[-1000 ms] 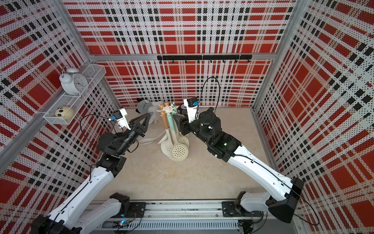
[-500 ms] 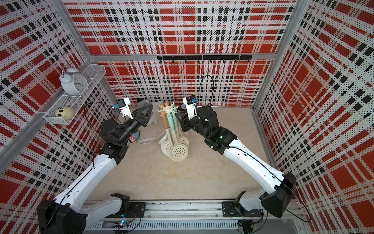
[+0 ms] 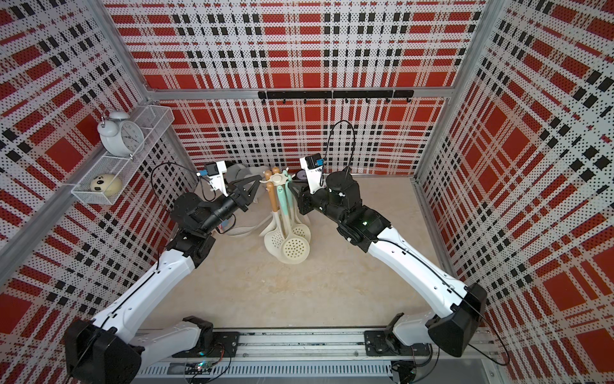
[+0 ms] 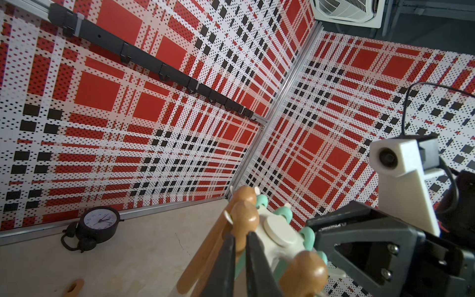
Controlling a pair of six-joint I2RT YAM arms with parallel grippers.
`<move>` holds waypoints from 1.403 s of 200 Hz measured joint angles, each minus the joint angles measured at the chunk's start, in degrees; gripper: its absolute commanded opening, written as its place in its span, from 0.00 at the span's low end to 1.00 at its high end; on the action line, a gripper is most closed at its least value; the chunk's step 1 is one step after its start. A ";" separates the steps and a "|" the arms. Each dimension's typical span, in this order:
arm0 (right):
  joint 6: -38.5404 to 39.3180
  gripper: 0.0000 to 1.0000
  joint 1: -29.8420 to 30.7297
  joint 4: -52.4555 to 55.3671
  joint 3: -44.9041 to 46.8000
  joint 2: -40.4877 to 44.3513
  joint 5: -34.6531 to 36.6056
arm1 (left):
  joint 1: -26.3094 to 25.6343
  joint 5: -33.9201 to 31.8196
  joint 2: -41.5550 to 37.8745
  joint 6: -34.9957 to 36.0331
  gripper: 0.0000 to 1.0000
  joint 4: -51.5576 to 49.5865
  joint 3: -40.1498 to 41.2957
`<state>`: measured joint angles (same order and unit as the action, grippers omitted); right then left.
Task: Hang the skimmer on the kitchen utensil rack
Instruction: Adjust the rack at the center of the board.
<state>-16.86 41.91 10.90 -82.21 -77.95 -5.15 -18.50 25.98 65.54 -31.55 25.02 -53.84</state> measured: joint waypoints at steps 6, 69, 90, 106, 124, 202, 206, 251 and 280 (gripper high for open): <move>0.04 0.17 -0.17 0.02 -0.24 -0.09 -0.15 | -0.15 0.00 -0.13 0.13 0.14 -0.11 0.00; -0.02 0.08 -3.54 -0.11 -2.64 -2.40 -2.82 | -2.64 0.63 -2.95 1.44 0.14 -0.20 0.81; 0.00 0.07 -4.76 -1.09 -2.67 -2.95 -4.87 | -3.91 0.83 -4.02 1.66 0.14 -0.04 1.49; 0.04 0.07 -5.75 -1.75 -3.17 -3.72 -6.51 | -4.81 0.76 -4.57 1.75 0.14 -0.02 2.19; 0.26 0.10 -6.64 -2.56 -3.56 -4.50 -8.41 | -5.97 0.74 -5.11 2.03 0.13 -0.20 3.06; 1.53 0.59 -7.54 -4.55 -0.07 -1.18 -17.44 | -4.44 -9.73 -19.50 5.03 0.22 -8.00 11.63; 1.66 0.60 -7.54 -4.72 0.46 -0.52 -17.75 | -4.04 -10.51 -20.35 5.03 0.22 -8.68 12.33; 2.67 0.63 -7.63 -5.11 9.94 14.43 -14.25 | 7.74 -18.32 -22.23 3.45 0.24 -18.38 18.95; 2.51 0.64 -10.95 -0.44 11.15 19.34 -6.78 | 14.16 -18.51 -10.86 2.43 0.34 -20.46 18.25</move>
<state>-14.35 30.96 10.46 -71.07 -58.61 -11.92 -4.34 7.46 54.68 -29.12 4.56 -35.59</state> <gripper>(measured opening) 0.633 0.298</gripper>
